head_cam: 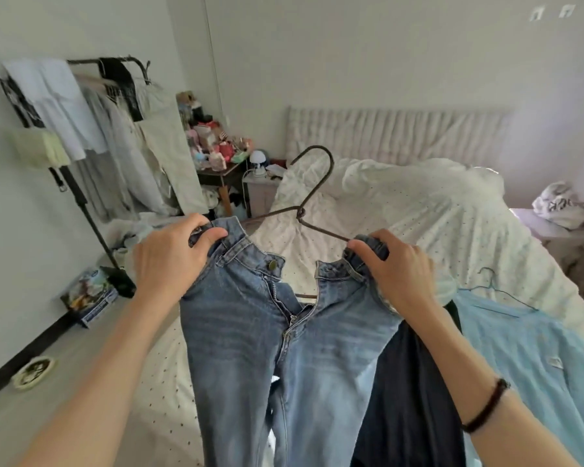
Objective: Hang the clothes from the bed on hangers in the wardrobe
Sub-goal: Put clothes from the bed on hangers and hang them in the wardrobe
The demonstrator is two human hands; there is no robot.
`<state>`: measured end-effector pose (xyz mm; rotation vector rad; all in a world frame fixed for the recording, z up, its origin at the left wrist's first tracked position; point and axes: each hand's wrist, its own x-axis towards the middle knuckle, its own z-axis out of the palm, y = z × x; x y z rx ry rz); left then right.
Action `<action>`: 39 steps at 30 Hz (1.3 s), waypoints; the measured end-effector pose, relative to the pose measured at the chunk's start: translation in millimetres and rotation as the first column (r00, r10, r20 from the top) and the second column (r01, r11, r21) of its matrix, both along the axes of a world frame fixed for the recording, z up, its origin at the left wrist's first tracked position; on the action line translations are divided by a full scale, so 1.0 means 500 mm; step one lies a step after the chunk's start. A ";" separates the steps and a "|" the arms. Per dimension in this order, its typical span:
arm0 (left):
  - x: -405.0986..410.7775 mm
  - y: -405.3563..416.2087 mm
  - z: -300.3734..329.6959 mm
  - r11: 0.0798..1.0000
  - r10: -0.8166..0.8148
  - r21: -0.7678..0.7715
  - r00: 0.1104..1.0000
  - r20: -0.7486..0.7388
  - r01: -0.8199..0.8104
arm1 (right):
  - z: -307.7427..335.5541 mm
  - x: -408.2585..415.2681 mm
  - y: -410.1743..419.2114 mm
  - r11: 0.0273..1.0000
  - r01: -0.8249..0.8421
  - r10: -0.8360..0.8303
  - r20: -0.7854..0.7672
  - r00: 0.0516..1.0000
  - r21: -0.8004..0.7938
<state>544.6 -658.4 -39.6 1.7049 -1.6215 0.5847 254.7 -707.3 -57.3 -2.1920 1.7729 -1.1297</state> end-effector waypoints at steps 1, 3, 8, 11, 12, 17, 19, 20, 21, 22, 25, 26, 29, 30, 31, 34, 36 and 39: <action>0.018 -0.023 0.004 1.000 0.003 -0.004 1.000 -0.019 -0.003 | 0.003 0.022 -0.024 1.000 -0.002 0.002 0.007 1.000 0.001; 0.045 -0.074 0.007 1.000 0.001 -0.017 0.999 -0.054 -0.002 | 0.009 0.054 -0.075 1.000 0.000 0.000 0.016 1.000 -0.010; 0.071 -0.224 0.012 0.998 -0.041 -0.044 0.993 -0.107 0.036 | 0.036 0.089 -0.211 0.997 0.037 -0.039 -0.026 0.999 -0.068; 0.077 -0.336 0.044 0.996 -0.072 -0.066 0.991 -0.109 0.065 | 0.065 0.095 -0.312 0.990 0.065 -0.068 -0.021 0.997 -0.126; 0.079 -0.376 0.055 0.994 -0.083 -0.085 0.992 -0.100 0.074 | 0.075 0.096 -0.346 0.987 0.076 -0.079 -0.013 0.997 -0.144; 0.086 -0.577 0.089 0.985 -0.119 -0.129 0.991 -0.056 0.111 | 0.101 0.098 -0.524 0.975 0.131 -0.129 0.025 0.991 -0.177; 0.088 -0.654 0.083 0.988 -0.129 -0.100 0.989 -0.071 0.122 | 0.092 0.098 -0.594 0.977 0.143 -0.140 0.030 0.990 -0.156; 0.089 -0.692 0.072 0.989 -0.132 -0.076 0.988 -0.074 0.126 | 0.080 0.098 -0.628 0.980 0.142 -0.139 0.033 0.990 -0.140; 0.090 -0.729 0.053 0.991 -0.133 -0.042 0.988 -0.078 0.130 | 0.062 0.100 -0.661 0.983 0.139 -0.136 0.033 0.990 -0.117; 0.093 -0.763 0.029 0.991 -0.130 0.004 0.987 -0.091 0.131 | 0.038 0.102 -0.691 0.987 0.136 -0.134 0.025 0.991 -0.085; 0.103 -0.857 -0.075 0.975 -0.119 0.171 0.982 -0.146 0.144 | -0.060 0.108 -0.769 0.992 0.123 -0.122 -0.016 0.992 0.036; 0.105 -0.883 -0.114 0.966 -0.117 0.212 0.980 -0.158 0.150 | -0.097 0.109 -0.792 0.990 0.120 -0.119 -0.017 0.993 0.073; 0.107 -0.949 -0.226 0.933 -0.116 0.322 0.981 -0.156 0.162 | -0.204 0.110 -0.849 0.975 0.126 -0.122 -0.032 0.992 0.184; 0.105 -0.967 -0.263 0.913 -0.114 0.373 0.981 -0.156 0.165 | -0.242 0.109 -0.864 0.968 0.129 -0.122 -0.043 0.992 0.217; 0.104 -0.985 -0.302 0.889 -0.111 0.425 0.981 -0.161 0.170 | -0.281 0.107 -0.877 0.960 0.133 -0.122 -0.056 0.991 0.248; 0.101 -1.037 -0.422 0.815 -0.118 0.544 0.977 -0.179 0.198 | -0.399 0.104 -0.912 0.928 0.168 -0.141 -0.104 0.985 0.333; 0.098 -1.068 -0.498 0.772 -0.127 0.599 0.975 -0.185 0.214 | -0.471 0.103 -0.932 0.905 0.184 -0.146 -0.126 0.981 0.385; 0.095 -1.112 -0.588 0.722 -0.119 0.658 0.975 -0.186 0.213 | -0.567 0.103 -0.969 0.879 0.192 -0.149 -0.132 0.980 0.437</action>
